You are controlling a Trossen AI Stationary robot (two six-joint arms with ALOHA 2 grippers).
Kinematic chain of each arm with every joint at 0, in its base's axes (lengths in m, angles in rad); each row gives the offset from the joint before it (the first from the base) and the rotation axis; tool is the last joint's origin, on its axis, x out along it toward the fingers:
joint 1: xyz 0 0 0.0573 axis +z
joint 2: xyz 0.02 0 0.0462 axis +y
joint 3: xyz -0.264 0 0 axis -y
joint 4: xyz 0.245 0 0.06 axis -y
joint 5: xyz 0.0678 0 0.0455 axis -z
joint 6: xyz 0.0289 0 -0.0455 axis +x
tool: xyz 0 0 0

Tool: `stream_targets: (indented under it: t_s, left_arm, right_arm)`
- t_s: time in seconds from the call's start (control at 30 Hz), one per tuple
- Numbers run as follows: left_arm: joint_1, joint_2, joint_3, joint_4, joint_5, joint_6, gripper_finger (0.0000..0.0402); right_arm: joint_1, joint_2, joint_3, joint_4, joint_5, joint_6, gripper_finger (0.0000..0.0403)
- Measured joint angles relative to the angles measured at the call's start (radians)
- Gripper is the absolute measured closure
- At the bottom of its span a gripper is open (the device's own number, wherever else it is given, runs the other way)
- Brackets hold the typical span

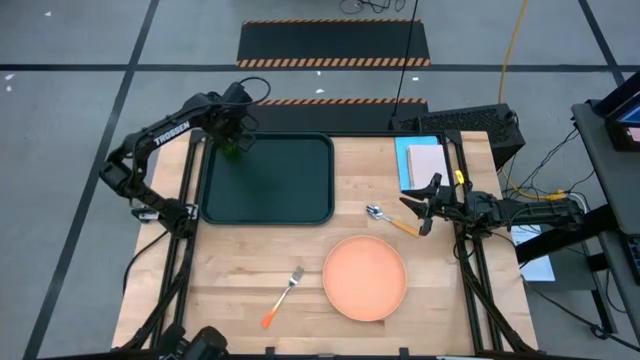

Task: Pick and place plate/cup/fork/spoon on tray
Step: Put the green cup on the black table tray

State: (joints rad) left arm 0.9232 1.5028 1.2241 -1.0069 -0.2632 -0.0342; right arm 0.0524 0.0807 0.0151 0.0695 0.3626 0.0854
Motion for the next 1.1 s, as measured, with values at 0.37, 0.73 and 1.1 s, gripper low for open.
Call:
stream_targets:
  t_s: [0.37,0.73,1.1]
  left_arm:
    - [0.015,-0.001,-0.045,0.056,-0.001,0.042,0.0367]
    - [0.015,0.0,-0.045,0.074,0.001,0.065,0.0359]
    - [0.014,0.0,-0.045,0.067,0.0,0.055,0.027]
  right_arm:
    - [0.0,0.0,0.0,-0.002,0.001,0.0,0.0307]
    - [0.0,0.0,0.0,-0.002,0.002,-0.002,0.0307]
    - [0.0,0.0,0.0,-0.002,0.002,0.007,0.0307]
